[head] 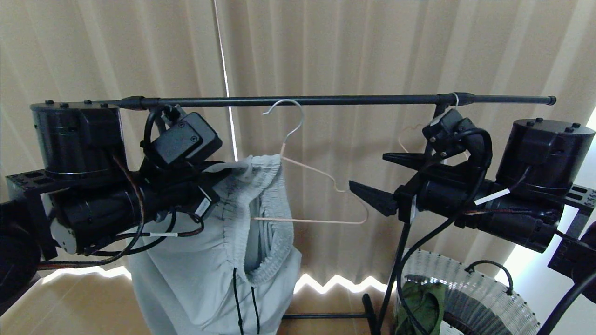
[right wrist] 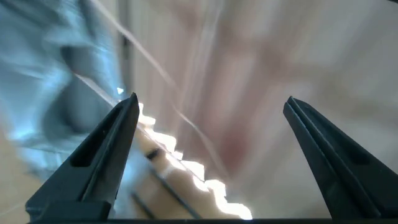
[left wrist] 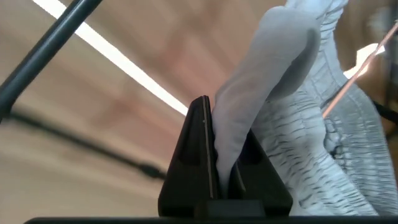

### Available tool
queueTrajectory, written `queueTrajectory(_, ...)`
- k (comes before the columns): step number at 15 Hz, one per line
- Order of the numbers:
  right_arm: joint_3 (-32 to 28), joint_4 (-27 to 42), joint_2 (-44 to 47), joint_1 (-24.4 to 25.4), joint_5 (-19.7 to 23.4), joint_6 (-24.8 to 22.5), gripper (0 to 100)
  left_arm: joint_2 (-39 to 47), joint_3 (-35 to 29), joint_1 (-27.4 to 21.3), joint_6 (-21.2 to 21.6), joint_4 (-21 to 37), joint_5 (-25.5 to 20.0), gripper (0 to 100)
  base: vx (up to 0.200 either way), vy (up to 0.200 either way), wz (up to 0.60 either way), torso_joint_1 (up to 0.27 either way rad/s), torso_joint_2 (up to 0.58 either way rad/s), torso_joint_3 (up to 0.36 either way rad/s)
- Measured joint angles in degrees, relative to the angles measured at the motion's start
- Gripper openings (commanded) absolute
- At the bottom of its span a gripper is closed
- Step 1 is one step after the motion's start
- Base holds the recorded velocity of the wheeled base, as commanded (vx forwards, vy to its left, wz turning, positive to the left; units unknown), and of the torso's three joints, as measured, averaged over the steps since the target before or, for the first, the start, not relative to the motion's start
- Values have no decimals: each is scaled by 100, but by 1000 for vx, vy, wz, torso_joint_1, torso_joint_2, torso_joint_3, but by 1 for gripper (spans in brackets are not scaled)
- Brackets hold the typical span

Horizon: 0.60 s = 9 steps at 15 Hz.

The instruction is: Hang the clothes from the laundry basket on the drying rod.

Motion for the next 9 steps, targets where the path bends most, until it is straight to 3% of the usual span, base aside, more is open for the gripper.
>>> queueTrajectory(3,126,11,-9,-82,-235,-17,100,-11,-5,105,-503,-7,617,0,0,0,0,0,0,0)
queueTrajectory(7,165,15,-9,9,-234,13,100,-11,-88,100,-1062,-60,877,0,0,0,0,0,0,0)
queueTrajectory(9,167,27,-4,227,-227,308,100,-17,-132,56,-1187,-432,870,0,0,0,0,0,0,0)
